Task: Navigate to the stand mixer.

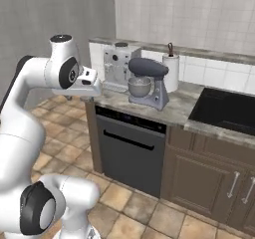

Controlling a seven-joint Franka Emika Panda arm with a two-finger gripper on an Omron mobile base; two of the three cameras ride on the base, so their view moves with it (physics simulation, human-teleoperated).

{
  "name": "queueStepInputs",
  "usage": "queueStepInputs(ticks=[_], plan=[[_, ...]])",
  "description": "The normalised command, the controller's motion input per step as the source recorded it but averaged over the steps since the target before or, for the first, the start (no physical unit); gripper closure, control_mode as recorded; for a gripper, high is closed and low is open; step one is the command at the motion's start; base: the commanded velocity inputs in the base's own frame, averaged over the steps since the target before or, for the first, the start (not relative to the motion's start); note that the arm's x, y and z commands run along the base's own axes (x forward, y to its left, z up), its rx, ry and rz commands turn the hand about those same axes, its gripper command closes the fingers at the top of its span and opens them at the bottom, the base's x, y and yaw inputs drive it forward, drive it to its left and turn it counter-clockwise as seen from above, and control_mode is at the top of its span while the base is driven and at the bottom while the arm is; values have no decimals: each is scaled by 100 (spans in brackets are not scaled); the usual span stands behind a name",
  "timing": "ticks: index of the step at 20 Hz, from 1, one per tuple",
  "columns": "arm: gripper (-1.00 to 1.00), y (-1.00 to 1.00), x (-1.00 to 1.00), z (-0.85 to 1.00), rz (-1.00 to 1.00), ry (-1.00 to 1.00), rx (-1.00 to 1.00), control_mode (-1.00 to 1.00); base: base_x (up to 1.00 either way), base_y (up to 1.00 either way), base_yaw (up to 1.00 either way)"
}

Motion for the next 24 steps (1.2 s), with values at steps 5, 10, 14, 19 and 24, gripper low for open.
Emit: queueStepInputs(ticks=[5, 10, 14, 19, 24], plan=[[-100, 0, 0, 0, 0, 0, 0, 100, 100, 20, -35], [-100, 0, 0, 0, 0, 0, 0, 100, 93, 0, -29], [-100, 0, 0, 0, 0, 0, 0, 100, 99, 10, -26], [-100, 0, 0, 0, 0, 0, 0, 100, 81, 26, -4], [-100, 0, 0, 0, 0, 0, 0, 100, 70, 4, 0]])
